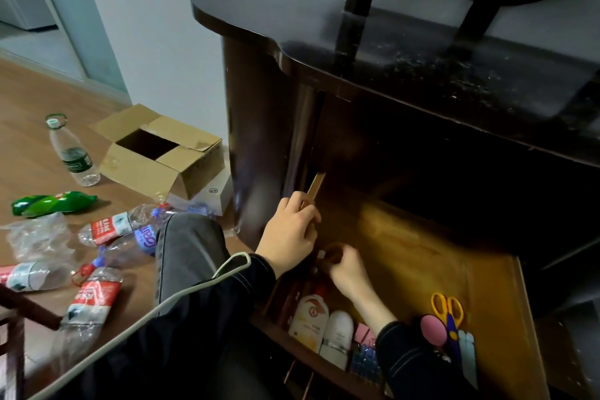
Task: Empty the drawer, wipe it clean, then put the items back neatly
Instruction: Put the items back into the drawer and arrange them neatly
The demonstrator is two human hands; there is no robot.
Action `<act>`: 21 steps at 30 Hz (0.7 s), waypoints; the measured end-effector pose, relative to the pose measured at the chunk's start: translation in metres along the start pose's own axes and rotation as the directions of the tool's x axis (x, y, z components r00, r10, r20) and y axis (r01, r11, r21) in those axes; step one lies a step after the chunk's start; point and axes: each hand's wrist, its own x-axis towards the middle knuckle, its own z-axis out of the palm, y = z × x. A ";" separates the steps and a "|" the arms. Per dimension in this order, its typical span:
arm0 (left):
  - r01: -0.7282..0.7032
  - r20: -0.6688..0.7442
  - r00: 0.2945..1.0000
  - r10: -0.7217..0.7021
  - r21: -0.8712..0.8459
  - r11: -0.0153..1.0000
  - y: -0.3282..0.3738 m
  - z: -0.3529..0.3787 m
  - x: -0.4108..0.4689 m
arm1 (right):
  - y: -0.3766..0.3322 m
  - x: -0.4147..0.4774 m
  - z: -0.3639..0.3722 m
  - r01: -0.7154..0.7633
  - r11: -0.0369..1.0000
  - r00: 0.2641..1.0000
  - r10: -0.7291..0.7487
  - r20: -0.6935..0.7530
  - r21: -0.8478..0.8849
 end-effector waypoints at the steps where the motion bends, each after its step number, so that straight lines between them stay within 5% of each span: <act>1: 0.001 -0.002 1.000 -0.001 -0.005 1.000 0.000 0.000 0.000 | 0.000 0.000 0.003 -0.015 1.000 1.000 0.015 0.019 -0.012; 12: -0.005 -0.011 1.000 0.005 -0.019 1.000 0.001 -0.001 -0.001 | 0.012 0.001 0.006 -0.015 0.961 0.993 0.046 0.108 -0.275; 21: -0.044 0.019 0.999 0.044 0.015 0.999 0.001 -0.003 -0.003 | 0.004 -0.005 -0.013 0.032 0.972 0.996 -0.012 0.088 -0.231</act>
